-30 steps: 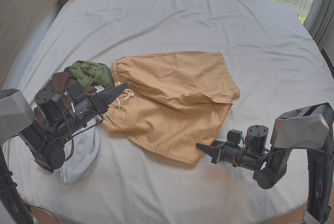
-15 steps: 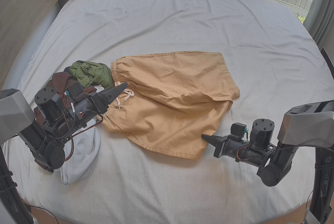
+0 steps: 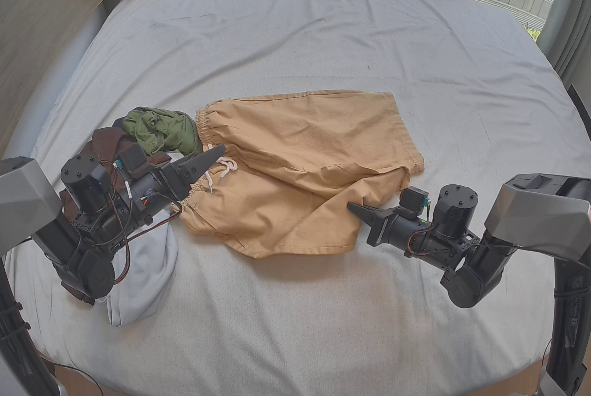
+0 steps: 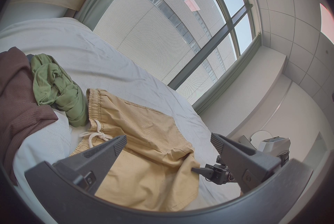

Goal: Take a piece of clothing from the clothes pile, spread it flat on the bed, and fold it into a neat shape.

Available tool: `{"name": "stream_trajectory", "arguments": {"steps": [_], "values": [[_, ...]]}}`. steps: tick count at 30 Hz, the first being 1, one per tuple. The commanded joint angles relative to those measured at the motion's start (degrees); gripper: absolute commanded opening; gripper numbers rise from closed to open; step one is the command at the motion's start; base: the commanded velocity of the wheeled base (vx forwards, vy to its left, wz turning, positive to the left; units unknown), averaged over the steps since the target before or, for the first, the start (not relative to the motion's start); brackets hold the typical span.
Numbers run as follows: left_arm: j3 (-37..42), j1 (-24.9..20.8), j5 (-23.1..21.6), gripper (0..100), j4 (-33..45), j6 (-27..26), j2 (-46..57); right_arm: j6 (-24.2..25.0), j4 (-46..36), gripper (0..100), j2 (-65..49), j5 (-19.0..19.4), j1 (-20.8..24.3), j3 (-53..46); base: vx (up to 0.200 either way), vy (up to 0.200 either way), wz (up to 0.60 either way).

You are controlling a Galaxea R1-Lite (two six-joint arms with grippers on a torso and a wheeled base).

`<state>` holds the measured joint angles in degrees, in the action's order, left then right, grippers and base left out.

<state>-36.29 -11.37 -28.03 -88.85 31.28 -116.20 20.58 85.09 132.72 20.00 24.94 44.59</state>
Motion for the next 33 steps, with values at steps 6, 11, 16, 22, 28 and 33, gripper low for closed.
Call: {"name": "stream_trajectory", "arguments": {"steps": [6, 11, 16, 22, 28, 33], "values": [[-0.1, 0.0, 0.0, 100, 0.0, 0.0, 0.0, 0.0, -5.4, 0, 3.8, 0.0, 0.2, 9.0, 0.000, 0.000, 0.00], [-0.1, 0.1, 0.0, 100, 0.0, 0.0, -0.1, 0.0, -8.2, 0, 5.1, -0.1, 0.5, 15.2, 0.000, 0.000, 0.00], [-0.1, 0.1, 0.0, 100, 0.0, 0.0, -0.1, 0.0, -10.7, 0, 5.2, -0.1, 0.5, 18.3, 0.000, 0.000, 0.00], [-0.1, 0.1, 0.0, 100, 0.0, 0.0, -0.2, 0.0, -11.4, 100, 5.2, -0.1, 0.4, 19.4, 0.000, 0.000, 0.00], [-0.2, 0.2, 0.0, 100, 0.0, 0.0, -0.3, 0.6, -11.0, 100, 2.1, -0.5, 2.0, 17.5, 0.000, 0.000, 0.00], [-0.3, 0.3, 0.0, 100, 0.0, 0.0, -0.2, 0.8, -14.1, 100, -1.5, -0.5, 4.6, 17.3, 0.000, 0.000, 0.00]]}}
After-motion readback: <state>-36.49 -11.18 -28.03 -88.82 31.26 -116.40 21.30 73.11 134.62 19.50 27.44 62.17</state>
